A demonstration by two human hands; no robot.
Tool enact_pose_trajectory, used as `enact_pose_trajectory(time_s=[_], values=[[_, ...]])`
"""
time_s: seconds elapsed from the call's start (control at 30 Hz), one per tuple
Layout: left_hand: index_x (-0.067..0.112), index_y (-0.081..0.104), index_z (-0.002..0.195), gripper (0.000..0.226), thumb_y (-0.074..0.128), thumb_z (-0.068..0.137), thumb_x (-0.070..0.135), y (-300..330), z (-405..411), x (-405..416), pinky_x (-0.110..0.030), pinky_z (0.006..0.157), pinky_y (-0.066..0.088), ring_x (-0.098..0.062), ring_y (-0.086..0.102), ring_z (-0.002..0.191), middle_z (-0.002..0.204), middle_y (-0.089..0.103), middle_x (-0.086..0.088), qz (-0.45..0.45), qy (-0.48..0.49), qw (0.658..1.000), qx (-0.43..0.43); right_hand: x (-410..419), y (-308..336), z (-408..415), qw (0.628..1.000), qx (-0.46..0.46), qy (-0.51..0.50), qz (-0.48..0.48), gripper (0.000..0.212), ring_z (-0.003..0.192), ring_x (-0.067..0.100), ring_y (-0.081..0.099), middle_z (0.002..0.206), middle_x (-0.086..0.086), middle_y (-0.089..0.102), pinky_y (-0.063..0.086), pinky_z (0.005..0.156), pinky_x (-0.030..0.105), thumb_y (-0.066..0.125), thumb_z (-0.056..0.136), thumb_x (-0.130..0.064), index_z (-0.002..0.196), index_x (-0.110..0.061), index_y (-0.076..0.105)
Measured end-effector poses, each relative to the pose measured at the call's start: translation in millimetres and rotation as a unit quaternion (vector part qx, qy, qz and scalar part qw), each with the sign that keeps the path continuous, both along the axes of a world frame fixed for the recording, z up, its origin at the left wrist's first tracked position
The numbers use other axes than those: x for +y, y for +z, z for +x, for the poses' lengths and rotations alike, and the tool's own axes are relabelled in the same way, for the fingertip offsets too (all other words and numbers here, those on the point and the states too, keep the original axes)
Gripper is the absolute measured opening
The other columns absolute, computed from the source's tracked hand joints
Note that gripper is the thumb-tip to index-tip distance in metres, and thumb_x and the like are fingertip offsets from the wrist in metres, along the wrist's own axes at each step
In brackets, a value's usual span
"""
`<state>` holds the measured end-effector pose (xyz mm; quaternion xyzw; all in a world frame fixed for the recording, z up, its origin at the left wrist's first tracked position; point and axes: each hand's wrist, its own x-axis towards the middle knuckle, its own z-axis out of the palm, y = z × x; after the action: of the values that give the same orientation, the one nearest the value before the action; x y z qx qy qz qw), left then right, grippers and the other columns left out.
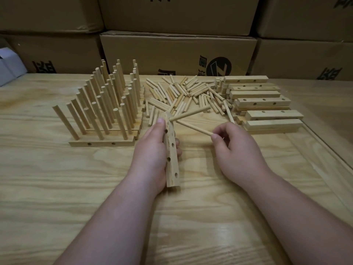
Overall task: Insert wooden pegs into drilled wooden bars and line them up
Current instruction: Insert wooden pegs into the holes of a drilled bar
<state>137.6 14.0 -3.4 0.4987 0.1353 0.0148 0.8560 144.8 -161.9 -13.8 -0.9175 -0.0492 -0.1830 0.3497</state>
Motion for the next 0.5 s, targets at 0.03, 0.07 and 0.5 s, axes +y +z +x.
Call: enact_pose_trajectory(time_s=[0.03, 0.07, 0.5], values=[[0.011, 0.069, 0.113, 0.037, 0.054, 0.103, 0.044, 0.8, -0.1, -0.1, -0.025, 0.048, 0.046, -0.012, 0.054, 0.057, 0.069, 0.059, 0.001, -0.007, 0.003, 1.0, 0.003, -0.5, 0.6, -1.2, 1.0, 0.003, 0.016, 0.017, 0.006, 0.082, 0.002, 0.053, 0.084, -0.018, 0.056, 0.038, 0.067, 0.023, 0.055, 0.098, -0.029, 0.093, -0.031, 0.058], [0.01, 0.067, 0.114, 0.039, 0.053, 0.103, 0.045, 1.6, -0.2, 0.1, -0.025, 0.047, 0.046, -0.013, 0.053, 0.056, 0.07, 0.058, 0.0, -0.014, 0.005, 1.0, 0.008, -1.0, 1.2, -2.6, 0.999, 0.007, 0.033, 0.029, 0.006, 0.081, 0.0, 0.053, 0.084, -0.017, 0.057, 0.037, 0.065, 0.019, 0.055, 0.098, -0.028, 0.094, -0.032, 0.058], [0.016, 0.072, 0.107, 0.034, 0.059, 0.1, 0.047, 0.3, 3.7, 3.6, -0.028, 0.048, 0.047, -0.014, 0.053, 0.05, 0.066, 0.062, 0.0, -0.041, 0.034, 0.998, 0.032, -2.8, 3.3, -10.6, 0.982, 0.021, 0.139, 0.122, 0.017, 0.081, 0.0, 0.058, 0.091, -0.019, 0.065, 0.041, 0.067, 0.007, 0.055, 0.099, -0.02, 0.095, -0.036, 0.058]])
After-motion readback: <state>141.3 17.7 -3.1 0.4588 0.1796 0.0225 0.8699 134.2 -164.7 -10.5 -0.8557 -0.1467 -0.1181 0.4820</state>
